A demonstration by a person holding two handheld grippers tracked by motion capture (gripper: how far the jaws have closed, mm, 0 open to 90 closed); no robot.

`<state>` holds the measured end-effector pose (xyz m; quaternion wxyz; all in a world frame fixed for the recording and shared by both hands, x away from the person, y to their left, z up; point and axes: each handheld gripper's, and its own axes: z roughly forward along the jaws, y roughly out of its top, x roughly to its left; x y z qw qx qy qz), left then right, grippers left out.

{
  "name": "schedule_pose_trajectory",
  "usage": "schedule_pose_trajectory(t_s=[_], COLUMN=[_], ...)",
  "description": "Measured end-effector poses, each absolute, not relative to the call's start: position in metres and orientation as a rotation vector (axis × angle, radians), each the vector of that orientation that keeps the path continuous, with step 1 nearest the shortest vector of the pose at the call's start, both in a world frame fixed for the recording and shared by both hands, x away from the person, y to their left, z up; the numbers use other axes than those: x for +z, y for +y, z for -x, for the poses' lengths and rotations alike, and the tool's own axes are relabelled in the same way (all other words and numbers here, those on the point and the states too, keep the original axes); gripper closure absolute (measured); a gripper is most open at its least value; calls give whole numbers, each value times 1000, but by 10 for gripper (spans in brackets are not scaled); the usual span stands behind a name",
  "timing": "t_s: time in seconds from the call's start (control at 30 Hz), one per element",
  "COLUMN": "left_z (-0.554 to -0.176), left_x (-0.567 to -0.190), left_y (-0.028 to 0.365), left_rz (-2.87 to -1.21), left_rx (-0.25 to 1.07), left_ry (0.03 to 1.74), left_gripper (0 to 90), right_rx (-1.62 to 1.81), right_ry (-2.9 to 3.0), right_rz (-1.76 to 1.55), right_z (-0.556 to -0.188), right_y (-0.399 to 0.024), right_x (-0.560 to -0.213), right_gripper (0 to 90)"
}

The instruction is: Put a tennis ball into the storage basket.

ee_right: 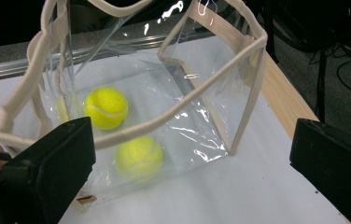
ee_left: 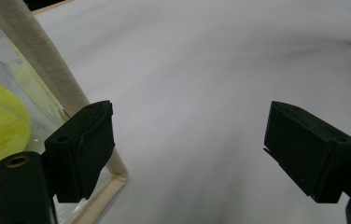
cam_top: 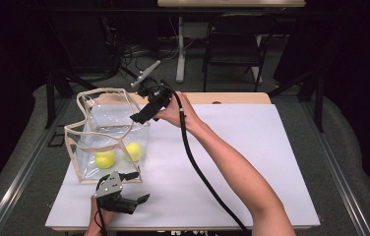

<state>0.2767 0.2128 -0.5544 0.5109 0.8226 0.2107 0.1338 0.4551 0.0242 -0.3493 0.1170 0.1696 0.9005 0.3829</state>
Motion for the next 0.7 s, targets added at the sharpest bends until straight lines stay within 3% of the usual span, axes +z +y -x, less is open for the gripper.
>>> schedule_pose_trajectory(t_s=[0.7], left_z=[-274], left_x=[-554], left_y=[213], left_rz=[-1979], left_rx=[323], left_ry=[504], left_gripper=[160], right_rx=[1057], right_ry=[2645], right_rz=[-585], right_z=[-455], right_y=[-20], right_x=[-387], right_gripper=[0])
